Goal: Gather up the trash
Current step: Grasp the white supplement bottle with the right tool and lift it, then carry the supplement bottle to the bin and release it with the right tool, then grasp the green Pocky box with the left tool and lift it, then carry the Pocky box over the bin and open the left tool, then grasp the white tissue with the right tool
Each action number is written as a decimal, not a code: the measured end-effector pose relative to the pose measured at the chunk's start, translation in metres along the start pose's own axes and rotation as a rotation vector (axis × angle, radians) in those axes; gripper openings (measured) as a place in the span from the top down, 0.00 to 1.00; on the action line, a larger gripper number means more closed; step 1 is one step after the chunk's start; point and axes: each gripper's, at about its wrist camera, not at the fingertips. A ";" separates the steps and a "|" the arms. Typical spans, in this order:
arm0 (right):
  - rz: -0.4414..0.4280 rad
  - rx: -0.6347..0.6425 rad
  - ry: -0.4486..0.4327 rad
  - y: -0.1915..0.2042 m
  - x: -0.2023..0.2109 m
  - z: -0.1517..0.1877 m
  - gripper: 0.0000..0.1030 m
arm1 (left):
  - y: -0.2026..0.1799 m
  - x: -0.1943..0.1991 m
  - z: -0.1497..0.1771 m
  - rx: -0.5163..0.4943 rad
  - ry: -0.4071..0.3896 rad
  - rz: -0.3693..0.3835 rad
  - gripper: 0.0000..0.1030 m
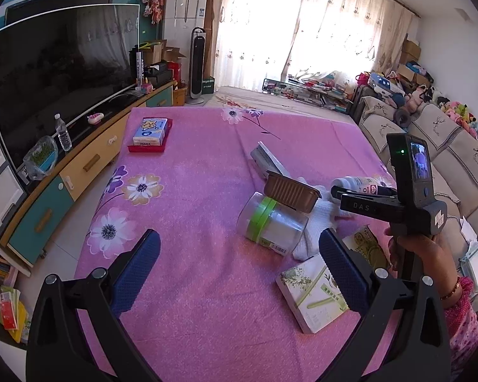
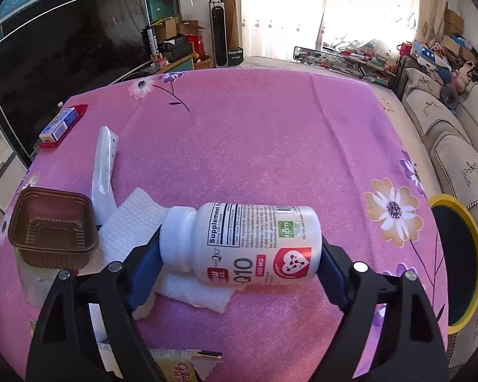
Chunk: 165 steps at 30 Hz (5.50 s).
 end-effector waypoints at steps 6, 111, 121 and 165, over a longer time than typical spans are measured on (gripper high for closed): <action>-0.040 -0.017 -0.047 -0.018 0.029 0.004 0.22 | -0.002 -0.001 0.000 -0.010 0.001 0.006 0.05; 0.232 -0.324 -0.016 -0.269 0.047 0.088 0.15 | -0.148 -0.125 0.044 -0.642 0.503 0.366 0.20; 0.228 -0.349 -0.067 -0.285 0.072 0.094 0.15 | -0.185 -0.132 0.019 -0.640 0.455 0.378 0.20; 0.275 -0.445 -0.064 -0.356 0.104 0.167 0.15 | -0.347 -0.201 -0.053 -0.478 0.279 0.436 0.08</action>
Point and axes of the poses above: each gripper's, at about its wrist camera, not at the fingertips, and x roughly against the way its jaws point, y to its left, z to its underside, and after that the axes turned 11 degrees about z, right-handed
